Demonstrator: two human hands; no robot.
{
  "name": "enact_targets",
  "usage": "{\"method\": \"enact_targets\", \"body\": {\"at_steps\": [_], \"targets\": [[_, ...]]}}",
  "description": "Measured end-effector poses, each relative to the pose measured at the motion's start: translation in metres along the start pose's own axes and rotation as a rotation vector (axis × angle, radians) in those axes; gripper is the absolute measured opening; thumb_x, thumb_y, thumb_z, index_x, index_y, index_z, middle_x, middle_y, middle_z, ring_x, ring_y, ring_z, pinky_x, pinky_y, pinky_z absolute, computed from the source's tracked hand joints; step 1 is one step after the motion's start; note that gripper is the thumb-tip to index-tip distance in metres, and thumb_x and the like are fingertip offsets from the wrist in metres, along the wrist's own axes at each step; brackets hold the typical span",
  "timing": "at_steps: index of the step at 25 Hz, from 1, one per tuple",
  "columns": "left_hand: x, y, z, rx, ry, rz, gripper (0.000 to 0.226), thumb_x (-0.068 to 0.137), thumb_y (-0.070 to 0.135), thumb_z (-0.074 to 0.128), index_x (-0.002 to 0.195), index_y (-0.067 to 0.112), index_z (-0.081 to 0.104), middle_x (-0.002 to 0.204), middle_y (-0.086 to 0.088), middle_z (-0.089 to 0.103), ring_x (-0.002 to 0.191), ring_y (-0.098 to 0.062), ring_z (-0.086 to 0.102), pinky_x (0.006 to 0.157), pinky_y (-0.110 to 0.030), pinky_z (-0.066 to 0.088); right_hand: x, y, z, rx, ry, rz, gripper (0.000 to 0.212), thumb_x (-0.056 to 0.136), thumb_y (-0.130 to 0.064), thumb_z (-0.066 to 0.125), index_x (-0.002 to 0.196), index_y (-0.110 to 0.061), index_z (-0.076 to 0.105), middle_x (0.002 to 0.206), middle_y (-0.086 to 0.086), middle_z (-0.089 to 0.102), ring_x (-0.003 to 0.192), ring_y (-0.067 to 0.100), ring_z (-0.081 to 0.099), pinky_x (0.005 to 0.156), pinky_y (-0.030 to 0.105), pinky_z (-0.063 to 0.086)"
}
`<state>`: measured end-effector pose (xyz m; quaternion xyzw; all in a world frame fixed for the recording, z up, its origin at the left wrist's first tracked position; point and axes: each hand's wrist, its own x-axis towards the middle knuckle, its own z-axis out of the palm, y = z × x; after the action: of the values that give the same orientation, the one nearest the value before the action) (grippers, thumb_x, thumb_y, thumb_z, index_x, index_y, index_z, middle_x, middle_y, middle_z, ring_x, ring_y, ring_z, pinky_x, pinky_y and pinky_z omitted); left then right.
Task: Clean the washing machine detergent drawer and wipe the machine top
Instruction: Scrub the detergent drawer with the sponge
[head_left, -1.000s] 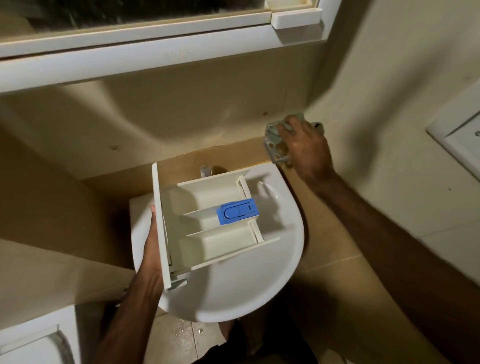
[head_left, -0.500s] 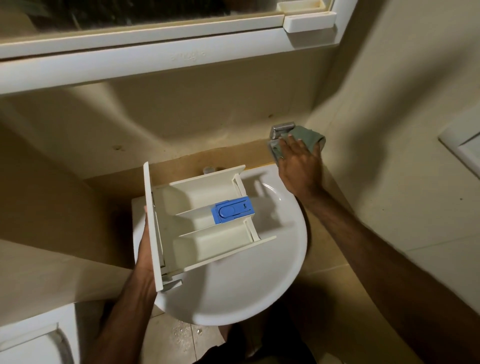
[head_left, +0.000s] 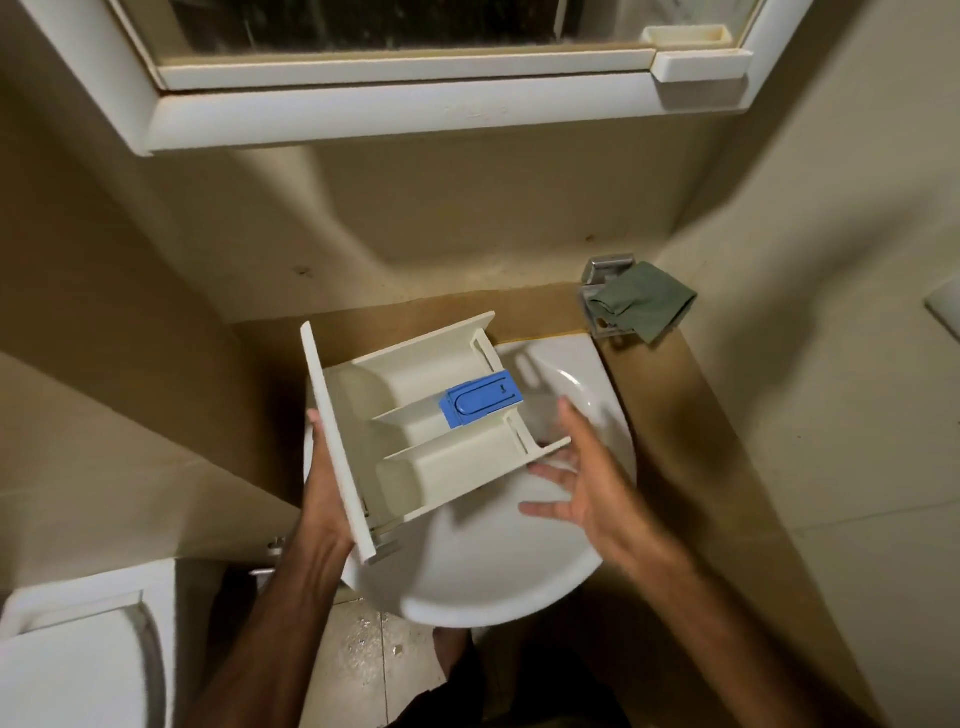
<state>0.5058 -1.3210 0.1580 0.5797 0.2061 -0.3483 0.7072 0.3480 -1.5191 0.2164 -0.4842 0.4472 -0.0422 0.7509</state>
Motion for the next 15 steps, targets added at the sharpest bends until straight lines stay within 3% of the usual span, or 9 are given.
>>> {"method": "enact_targets", "body": {"at_steps": [2, 3, 5, 8, 11, 15], "targets": [[0.006, -0.002, 0.003, -0.117, -0.089, 0.010, 0.075, 0.093, 0.080, 0.034, 0.108, 0.022, 0.079, 0.102, -0.014, 0.077, 0.081, -0.024, 0.079, 0.067, -0.039, 0.064, -0.019, 0.036, 0.019, 0.088, -0.113, 0.095, 0.050, 0.072, -0.074, 0.064, 0.115, -0.051, 0.058, 0.134, 0.004, 0.059, 0.126, 0.027, 0.060, 0.087, 0.064, 0.060], [0.009, -0.005, 0.001, -0.152, -0.093, 0.020, 0.085, 0.084, 0.087, 0.036, 0.128, 0.024, 0.071, 0.119, -0.014, 0.075, 0.100, -0.029, 0.077, 0.077, -0.044, 0.065, -0.022, 0.048, 0.027, 0.121, -0.176, 0.125, 0.054, 0.071, -0.074, 0.064, 0.119, -0.049, 0.058, 0.135, 0.004, 0.060, 0.126, 0.027, 0.061, 0.088, 0.065, 0.059], [0.009, -0.017, -0.005, -0.173, -0.091, 0.039, 0.102, 0.074, 0.095, 0.038, 0.145, 0.025, 0.059, 0.136, -0.015, 0.068, 0.122, -0.036, 0.067, 0.093, -0.052, 0.060, -0.015, 0.061, 0.037, 0.186, -0.288, 0.147, 0.062, 0.080, -0.071, 0.067, 0.133, -0.038, 0.060, 0.136, 0.005, 0.066, 0.126, 0.027, 0.064, 0.091, 0.068, 0.057], [-0.007, -0.039, -0.011, -0.202, -0.027, 0.032, 0.107, 0.069, 0.098, 0.038, 0.144, 0.024, 0.059, 0.137, -0.017, 0.067, 0.126, -0.038, 0.064, 0.101, -0.055, 0.056, -0.007, 0.068, 0.050, 0.172, -0.263, 0.052, 0.054, 0.094, -0.053, 0.067, 0.141, -0.026, 0.060, 0.127, 0.006, 0.074, 0.118, 0.027, 0.071, 0.092, 0.062, 0.059], [-0.025, -0.055, -0.024, -0.228, 0.016, 0.064, 0.101, 0.074, 0.095, 0.041, 0.144, 0.025, 0.059, 0.138, -0.016, 0.067, 0.128, -0.037, 0.064, 0.109, -0.058, 0.049, -0.008, 0.083, 0.053, 0.160, -0.209, -0.016, 0.034, 0.105, -0.029, 0.059, 0.138, -0.020, 0.061, 0.120, 0.007, 0.077, 0.110, 0.027, 0.074, 0.081, 0.050, 0.064], [-0.057, -0.073, -0.062, -0.150, 0.187, 0.159, 0.076, 0.092, 0.084, 0.034, 0.129, 0.029, 0.071, 0.128, -0.008, 0.074, 0.117, -0.027, 0.069, 0.104, -0.050, 0.051, -0.016, 0.105, 0.059, 0.069, -0.279, 0.002, 0.021, 0.105, -0.025, 0.060, 0.125, -0.025, 0.064, 0.116, 0.003, 0.078, 0.106, 0.022, 0.074, 0.079, 0.053, 0.064]]}}
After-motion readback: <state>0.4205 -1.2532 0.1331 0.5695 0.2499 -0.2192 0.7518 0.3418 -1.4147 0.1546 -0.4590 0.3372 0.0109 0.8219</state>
